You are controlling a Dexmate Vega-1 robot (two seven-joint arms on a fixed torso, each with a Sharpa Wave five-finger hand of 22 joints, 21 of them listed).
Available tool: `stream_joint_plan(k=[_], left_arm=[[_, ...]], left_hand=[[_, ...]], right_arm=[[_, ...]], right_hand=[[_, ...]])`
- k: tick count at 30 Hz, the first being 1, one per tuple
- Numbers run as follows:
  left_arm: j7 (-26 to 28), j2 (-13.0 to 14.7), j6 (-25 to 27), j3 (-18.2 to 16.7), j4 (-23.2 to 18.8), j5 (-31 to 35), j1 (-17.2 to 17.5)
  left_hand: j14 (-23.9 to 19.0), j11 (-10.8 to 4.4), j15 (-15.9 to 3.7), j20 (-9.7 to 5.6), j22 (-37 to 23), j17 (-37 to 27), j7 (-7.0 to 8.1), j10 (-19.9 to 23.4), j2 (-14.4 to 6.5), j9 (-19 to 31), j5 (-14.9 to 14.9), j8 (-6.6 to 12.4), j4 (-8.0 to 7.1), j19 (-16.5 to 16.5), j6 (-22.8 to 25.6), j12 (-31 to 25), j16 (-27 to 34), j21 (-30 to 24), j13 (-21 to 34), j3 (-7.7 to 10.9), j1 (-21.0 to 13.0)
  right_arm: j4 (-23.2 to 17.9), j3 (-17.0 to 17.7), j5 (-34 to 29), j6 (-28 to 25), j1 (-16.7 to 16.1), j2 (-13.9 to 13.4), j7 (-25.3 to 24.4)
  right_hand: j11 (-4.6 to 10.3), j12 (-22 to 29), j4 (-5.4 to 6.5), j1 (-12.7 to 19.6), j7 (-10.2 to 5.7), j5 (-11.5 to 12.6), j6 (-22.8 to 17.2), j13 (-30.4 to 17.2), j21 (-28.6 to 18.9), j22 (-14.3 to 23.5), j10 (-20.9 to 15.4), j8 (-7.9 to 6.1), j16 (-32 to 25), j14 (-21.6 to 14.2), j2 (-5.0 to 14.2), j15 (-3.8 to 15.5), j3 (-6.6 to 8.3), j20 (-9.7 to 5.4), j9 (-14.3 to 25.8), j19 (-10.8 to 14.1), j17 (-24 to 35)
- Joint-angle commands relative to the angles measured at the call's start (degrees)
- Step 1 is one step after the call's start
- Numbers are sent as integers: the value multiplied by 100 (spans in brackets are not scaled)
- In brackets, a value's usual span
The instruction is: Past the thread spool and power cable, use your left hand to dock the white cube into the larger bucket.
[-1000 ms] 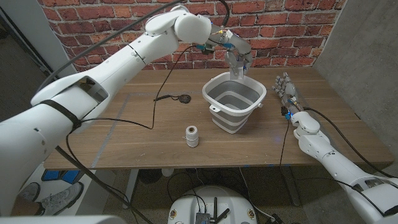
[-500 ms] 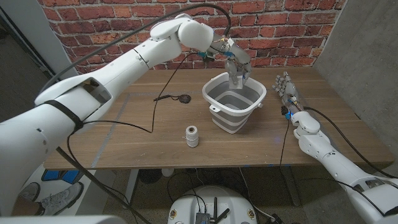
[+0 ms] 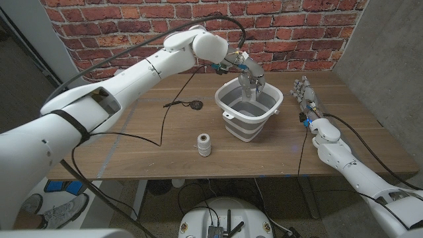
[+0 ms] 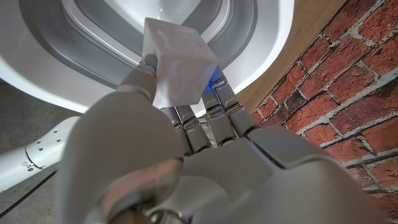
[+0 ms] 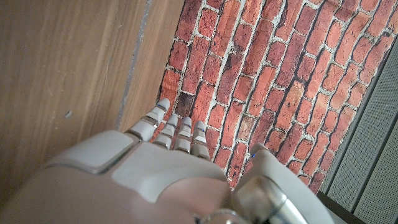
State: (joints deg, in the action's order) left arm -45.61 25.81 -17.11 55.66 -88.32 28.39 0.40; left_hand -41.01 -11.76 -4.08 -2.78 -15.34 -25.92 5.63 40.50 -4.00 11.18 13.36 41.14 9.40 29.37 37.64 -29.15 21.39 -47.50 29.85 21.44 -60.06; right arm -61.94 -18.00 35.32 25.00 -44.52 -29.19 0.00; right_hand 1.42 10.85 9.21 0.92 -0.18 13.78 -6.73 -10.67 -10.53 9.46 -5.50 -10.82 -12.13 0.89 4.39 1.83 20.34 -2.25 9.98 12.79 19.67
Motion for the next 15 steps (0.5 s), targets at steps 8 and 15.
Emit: stream_joint_plan(k=[8,15], left_arm=[[205,-50,-27,136,244,117,178],[333,-79,-86,192,371,184,242]], left_hand=[[54,7,-940,-818,17,-21,-10,-23,-4,-12,34,-23,5,-52,23,45,-42,-90,84,47,69],[49,5,-942,-824,31,-24,-7,-11,1,-20,37,-45,10,-65,26,56,-55,-108,92,58,86]], right_arm=[[-66,20,8,-1,-63,-7,-39],[-115,38,29,15,-124,-5,-59]], right_hand=[[12,22,-5,-15,16,4,-58,-15,-36,21,-9,-8,-52,22,362,124,10,-59,24,0,12],[13,21,-6,-14,18,4,-58,-15,-36,21,-7,-8,-50,26,363,121,12,-55,24,-1,10]])
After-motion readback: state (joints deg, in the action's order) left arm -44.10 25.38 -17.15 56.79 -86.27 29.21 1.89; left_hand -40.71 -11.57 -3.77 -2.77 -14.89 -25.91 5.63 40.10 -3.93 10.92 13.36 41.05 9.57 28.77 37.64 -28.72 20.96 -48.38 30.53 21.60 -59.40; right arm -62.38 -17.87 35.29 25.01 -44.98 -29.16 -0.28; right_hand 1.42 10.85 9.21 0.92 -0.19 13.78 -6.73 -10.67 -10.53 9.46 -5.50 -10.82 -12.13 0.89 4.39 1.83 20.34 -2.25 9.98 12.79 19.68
